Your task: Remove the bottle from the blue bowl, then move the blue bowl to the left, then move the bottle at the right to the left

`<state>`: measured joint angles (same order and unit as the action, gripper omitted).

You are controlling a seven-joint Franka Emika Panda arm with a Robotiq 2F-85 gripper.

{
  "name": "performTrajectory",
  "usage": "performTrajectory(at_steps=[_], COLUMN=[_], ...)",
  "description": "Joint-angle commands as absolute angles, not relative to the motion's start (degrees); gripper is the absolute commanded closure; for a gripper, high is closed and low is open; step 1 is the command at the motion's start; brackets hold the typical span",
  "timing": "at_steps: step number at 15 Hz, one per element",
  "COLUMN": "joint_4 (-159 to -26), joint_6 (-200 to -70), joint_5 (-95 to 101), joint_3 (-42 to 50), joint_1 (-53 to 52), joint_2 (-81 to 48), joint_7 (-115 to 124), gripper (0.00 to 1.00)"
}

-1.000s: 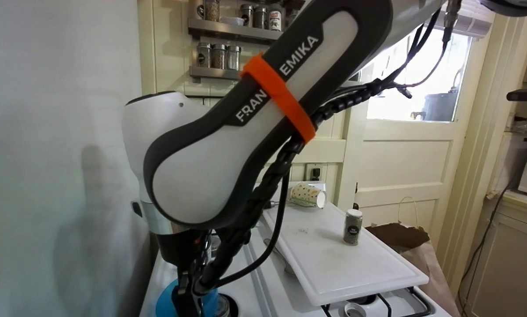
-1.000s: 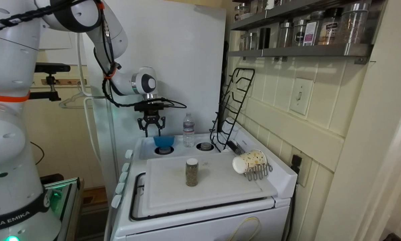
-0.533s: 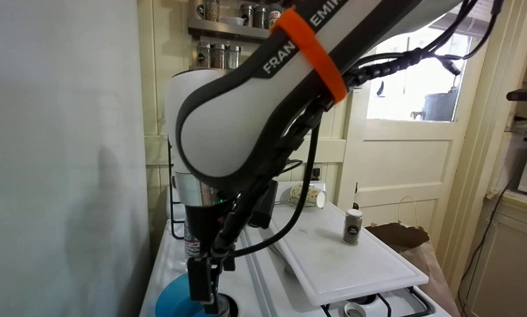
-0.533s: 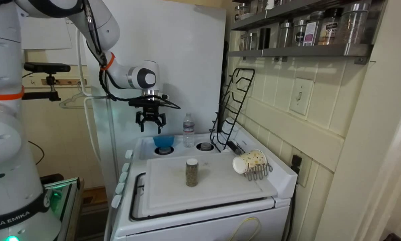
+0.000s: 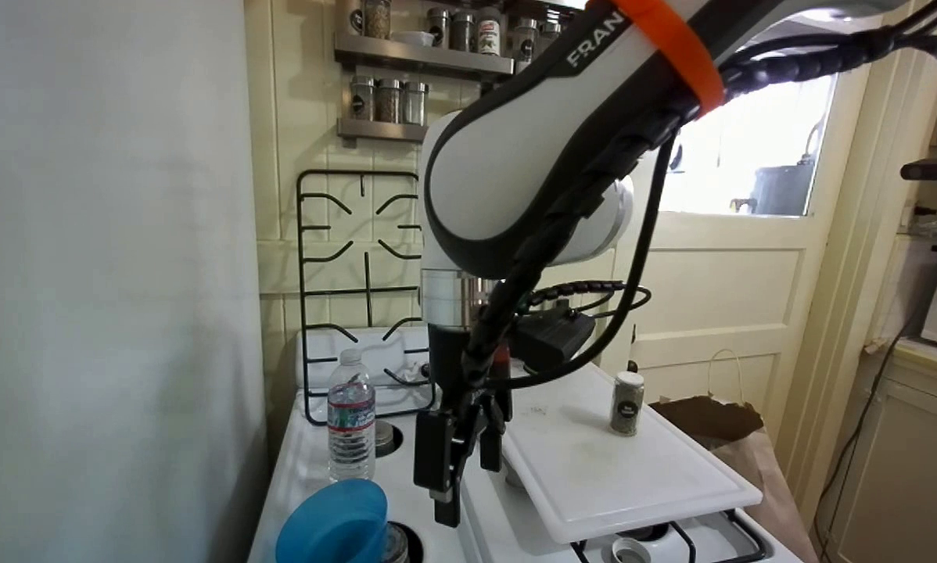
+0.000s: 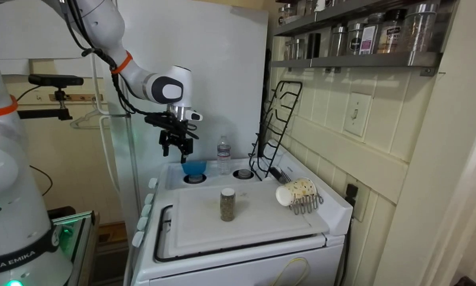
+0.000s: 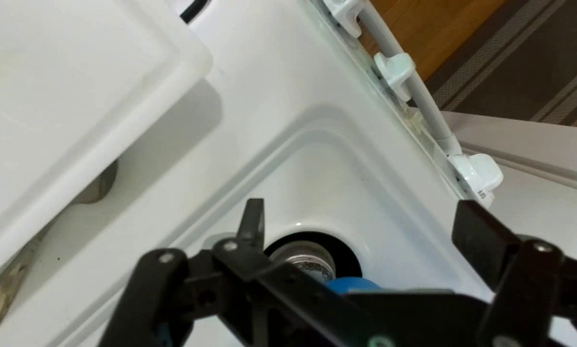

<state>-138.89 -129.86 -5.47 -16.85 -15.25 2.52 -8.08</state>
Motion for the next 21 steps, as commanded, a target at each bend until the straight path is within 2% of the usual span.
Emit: performTrajectory(at_steps=[1, 12, 18, 21], joint_4=[-138.2, -139.0, -140.6, -143.2], joint_6=[-129.4, -129.7, -138.2, -144.1], joint_5=[-6.1, -7.6, -9.2, -3.1], joint_3=[-16.5, -1.2, -0.1, -0.4], joint_1=[-15.8, -2.3, -0.6, 1.0], joint_2=[2.3, 7.9, 11.0, 12.4], joint_7=[-8.8, -1.6, 5.1, 8.2], gripper=[0.0, 0.0, 0.0, 0.0])
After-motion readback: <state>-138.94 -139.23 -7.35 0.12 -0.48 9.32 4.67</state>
